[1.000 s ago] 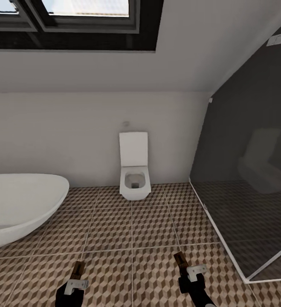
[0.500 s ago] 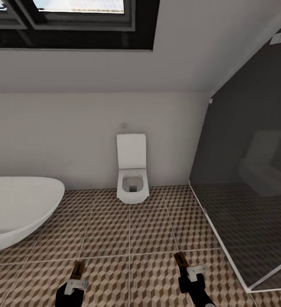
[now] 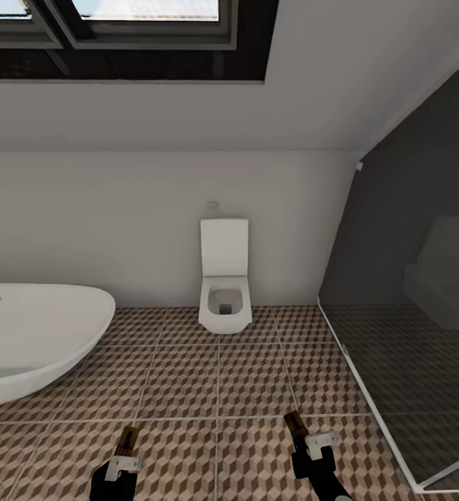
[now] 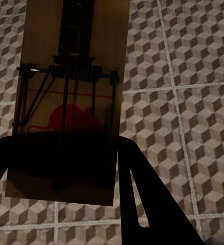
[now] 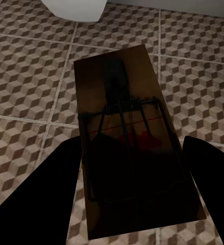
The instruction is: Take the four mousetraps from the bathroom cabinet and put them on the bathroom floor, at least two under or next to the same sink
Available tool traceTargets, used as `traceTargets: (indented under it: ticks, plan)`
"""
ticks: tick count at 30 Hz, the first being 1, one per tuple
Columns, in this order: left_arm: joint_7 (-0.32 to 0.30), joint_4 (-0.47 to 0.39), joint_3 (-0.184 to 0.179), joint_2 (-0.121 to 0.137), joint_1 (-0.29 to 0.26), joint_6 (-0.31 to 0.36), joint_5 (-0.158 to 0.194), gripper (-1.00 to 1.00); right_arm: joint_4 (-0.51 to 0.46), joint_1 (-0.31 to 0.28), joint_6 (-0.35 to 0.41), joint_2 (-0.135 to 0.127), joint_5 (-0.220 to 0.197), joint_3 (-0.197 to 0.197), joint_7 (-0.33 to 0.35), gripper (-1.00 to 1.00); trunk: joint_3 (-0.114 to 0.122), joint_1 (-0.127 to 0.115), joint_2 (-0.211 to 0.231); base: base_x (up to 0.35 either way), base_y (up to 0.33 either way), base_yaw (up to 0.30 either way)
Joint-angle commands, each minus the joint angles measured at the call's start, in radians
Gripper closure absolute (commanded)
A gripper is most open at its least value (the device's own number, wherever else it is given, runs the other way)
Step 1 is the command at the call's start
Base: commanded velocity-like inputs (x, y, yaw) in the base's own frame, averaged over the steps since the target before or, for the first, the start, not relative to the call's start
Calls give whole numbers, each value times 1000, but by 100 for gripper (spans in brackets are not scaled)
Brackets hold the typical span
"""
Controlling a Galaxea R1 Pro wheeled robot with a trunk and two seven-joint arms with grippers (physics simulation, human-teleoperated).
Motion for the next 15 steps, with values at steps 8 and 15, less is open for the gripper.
traceTargets:
  ticks: [8,15]
  plan:
    - [-2,3,-8,-1,-1,-4,5,100,0,-1,-2,-1,-4,8,-7,100,-2,1,-2,0,0,5]
    - [-2,3,-8,-1,-1,-4,5,100,0,-1,-2,-1,-5,9,-6,100,-2,1,-2,0,0,0]
